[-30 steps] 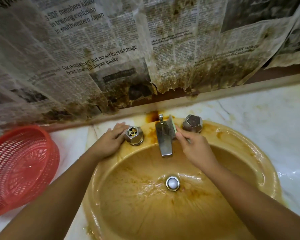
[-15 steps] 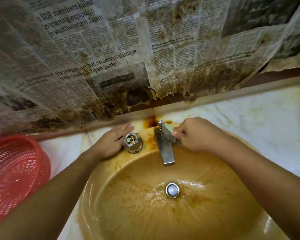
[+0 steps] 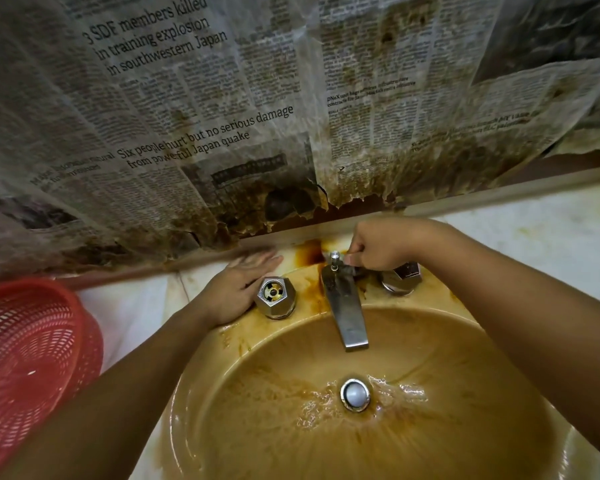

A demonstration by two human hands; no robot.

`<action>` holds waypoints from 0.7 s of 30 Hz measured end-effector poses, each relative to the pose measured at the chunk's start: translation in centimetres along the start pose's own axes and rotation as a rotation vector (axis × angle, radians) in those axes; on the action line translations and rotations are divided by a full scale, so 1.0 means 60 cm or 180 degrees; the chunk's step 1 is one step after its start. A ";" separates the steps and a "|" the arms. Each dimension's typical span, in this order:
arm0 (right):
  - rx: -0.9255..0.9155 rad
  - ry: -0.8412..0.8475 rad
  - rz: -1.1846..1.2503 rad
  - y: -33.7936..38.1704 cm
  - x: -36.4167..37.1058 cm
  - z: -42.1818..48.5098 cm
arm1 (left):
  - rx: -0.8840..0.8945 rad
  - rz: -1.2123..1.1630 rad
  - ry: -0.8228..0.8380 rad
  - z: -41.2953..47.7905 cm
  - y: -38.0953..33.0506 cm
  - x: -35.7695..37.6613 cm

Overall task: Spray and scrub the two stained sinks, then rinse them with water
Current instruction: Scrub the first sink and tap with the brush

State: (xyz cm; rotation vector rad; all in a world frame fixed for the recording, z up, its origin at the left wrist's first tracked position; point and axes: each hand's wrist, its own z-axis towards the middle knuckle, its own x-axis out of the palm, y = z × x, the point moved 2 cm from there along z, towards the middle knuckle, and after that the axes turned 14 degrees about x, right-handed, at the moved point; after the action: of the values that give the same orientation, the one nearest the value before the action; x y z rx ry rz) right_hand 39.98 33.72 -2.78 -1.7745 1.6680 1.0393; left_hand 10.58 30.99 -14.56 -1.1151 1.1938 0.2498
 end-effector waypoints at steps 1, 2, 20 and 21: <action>0.0039 0.0079 0.0004 -0.006 -0.004 -0.002 | 0.0021 0.0015 0.0000 0.000 0.001 0.000; 0.0095 0.0153 0.0020 -0.014 -0.007 -0.006 | 0.0037 0.0031 -0.0004 0.001 0.001 0.001; 0.0787 -0.0826 -0.1344 0.049 0.083 -0.096 | -0.0002 0.0068 -0.0072 0.001 0.003 0.009; 0.0785 -0.0834 -0.1335 0.048 0.088 -0.098 | -0.0004 0.0070 -0.0082 0.000 0.004 0.010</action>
State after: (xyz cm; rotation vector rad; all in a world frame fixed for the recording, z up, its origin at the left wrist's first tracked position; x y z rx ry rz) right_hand 38.13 25.53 -3.09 -1.6470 1.1455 0.7965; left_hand 10.70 30.87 -15.19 -1.0973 1.1838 0.2808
